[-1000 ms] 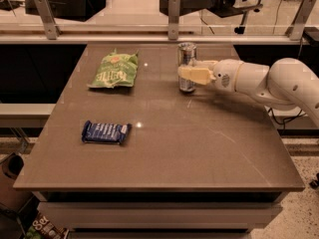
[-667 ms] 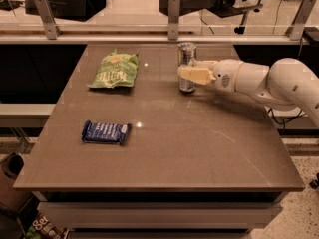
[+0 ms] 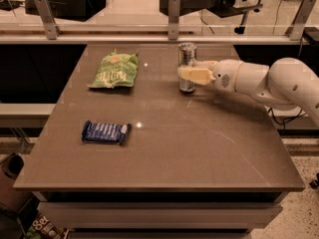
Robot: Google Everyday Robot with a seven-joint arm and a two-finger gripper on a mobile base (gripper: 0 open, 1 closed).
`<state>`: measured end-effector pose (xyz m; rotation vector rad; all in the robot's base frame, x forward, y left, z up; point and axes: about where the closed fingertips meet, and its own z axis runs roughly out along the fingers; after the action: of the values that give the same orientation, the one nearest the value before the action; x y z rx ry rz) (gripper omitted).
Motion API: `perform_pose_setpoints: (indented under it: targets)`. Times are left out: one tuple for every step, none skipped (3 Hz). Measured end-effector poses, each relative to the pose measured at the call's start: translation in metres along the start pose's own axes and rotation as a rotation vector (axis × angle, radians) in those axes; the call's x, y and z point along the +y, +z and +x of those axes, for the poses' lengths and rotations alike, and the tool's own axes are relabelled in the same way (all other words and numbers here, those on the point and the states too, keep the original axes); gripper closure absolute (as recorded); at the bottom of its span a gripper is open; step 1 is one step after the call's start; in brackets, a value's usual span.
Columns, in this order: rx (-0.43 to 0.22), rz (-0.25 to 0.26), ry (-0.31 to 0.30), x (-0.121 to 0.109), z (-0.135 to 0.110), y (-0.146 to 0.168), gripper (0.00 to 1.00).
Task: Place redbull can upright
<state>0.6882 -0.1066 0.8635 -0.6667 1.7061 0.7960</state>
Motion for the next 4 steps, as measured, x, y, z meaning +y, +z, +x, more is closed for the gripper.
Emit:
perform_pose_setpoints:
  targets:
    - [0.000,0.000,0.000,0.0001,0.0000,0.0001,0.82]
    - [0.000,0.000,0.000,0.0001,0.0000,0.0002,0.59]
    - [0.000,-0.003,0.000,0.0013,0.0000,0.0017,0.36]
    - [0.000,-0.003,0.000,0.0014,-0.0001,0.0018,0.37]
